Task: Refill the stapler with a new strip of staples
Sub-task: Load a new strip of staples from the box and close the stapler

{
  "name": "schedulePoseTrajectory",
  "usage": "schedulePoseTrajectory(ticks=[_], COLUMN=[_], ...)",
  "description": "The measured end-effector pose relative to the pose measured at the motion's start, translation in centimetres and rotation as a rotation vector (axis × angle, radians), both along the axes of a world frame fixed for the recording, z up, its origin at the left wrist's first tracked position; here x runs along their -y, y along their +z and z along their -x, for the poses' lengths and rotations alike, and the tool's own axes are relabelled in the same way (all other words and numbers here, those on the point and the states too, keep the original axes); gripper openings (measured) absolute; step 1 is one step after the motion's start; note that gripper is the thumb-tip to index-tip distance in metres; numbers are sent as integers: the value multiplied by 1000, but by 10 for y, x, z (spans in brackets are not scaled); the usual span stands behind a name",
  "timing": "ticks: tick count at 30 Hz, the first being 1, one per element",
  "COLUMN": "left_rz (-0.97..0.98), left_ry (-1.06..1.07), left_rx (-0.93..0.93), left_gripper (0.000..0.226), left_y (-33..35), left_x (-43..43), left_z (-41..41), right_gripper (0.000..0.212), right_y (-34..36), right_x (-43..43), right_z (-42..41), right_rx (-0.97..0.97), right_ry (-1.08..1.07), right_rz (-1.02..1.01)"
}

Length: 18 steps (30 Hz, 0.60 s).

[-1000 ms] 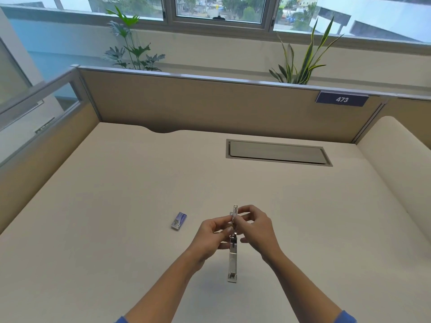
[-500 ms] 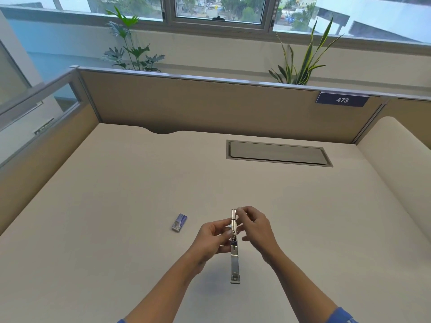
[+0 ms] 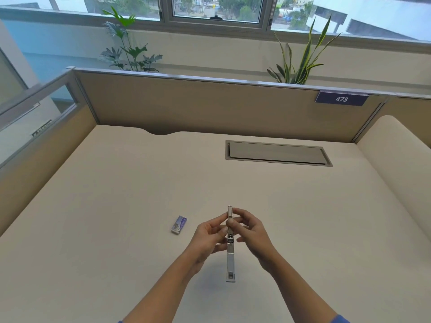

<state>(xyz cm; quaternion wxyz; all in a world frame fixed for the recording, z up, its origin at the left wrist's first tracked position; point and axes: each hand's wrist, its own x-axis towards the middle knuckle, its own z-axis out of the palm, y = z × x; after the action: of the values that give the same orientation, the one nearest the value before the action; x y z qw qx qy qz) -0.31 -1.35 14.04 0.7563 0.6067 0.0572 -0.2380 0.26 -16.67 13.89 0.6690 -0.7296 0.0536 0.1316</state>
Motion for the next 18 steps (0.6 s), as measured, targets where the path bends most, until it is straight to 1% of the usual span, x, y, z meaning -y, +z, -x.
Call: schedulePoseTrajectory(ticks=[9, 11, 13, 15, 17, 18], left_rz=[17, 20, 13, 13, 5, 3], left_ry=[11, 23, 52, 92, 126, 144], left_rx=[11, 8, 2, -8, -13, -16], left_gripper=[37, 36, 36, 34, 30, 28], left_y=[0, -1, -2, -2, -3, -4], left_x=[-1, -2, -4, -5, -6, -7], left_z=[0, -1, -2, -4, -6, -6], right_gripper=[16, 17, 25, 40, 55, 61], right_y=[-3, -3, -5, -10, -15, -18], right_x=[-8, -7, -5, 0, 5, 6], right_z=[0, 0, 2, 5, 11, 14], right_rx=[23, 35, 58, 133, 222, 261], right_ry=[-66, -58, -57, -53, 19, 59], right_rz=[-12, -1, 38, 175, 302, 334])
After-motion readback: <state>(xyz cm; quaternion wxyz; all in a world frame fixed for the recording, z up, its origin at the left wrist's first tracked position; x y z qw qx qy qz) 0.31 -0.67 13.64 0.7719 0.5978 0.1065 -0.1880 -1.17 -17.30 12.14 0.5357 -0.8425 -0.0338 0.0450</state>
